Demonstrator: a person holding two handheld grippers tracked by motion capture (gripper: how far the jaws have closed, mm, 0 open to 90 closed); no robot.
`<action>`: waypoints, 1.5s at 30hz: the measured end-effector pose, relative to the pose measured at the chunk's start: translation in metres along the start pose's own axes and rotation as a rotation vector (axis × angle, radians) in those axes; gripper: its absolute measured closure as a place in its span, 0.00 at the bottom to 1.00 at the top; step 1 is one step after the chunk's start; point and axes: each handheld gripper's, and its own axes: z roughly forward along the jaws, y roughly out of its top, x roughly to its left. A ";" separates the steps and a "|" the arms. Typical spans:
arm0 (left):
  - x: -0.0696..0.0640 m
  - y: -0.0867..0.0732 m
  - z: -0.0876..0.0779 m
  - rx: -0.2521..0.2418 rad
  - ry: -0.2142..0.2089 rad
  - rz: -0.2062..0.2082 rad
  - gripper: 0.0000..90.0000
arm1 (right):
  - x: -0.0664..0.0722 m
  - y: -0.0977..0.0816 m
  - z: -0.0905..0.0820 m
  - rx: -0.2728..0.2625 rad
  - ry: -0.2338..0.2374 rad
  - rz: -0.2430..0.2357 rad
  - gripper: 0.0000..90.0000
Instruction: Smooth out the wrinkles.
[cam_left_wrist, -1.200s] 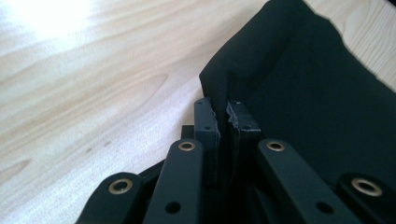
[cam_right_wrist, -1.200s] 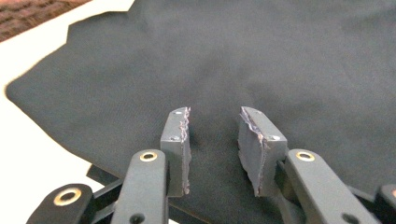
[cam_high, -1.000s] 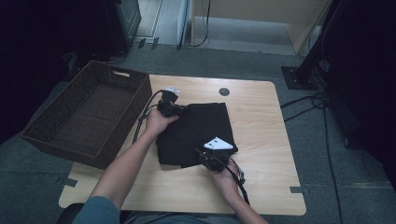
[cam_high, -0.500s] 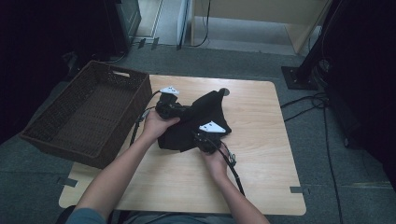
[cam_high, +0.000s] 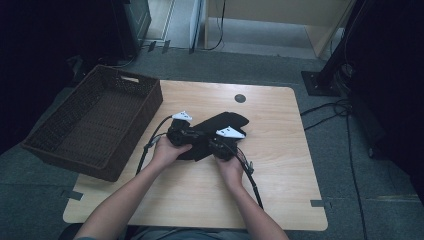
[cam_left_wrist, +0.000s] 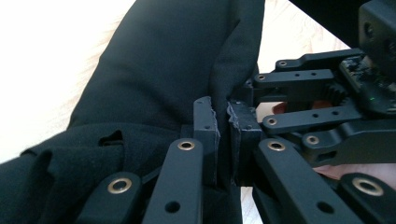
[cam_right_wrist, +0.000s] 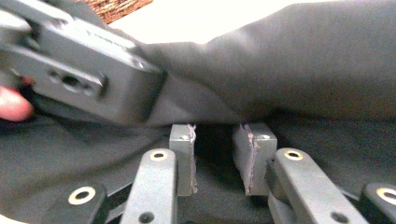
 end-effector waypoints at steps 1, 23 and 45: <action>0.000 0.000 0.000 0.000 0.000 0.000 0.93 | 0.000 0.000 0.000 0.000 0.000 0.000 0.78; -0.008 -0.004 0.004 0.030 0.051 0.016 0.88 | -0.031 0.055 -0.038 -0.015 0.017 0.043 0.78; -0.001 0.046 -0.061 -0.053 0.053 -0.013 0.74 | -0.027 0.027 -0.016 0.086 0.001 -0.021 0.76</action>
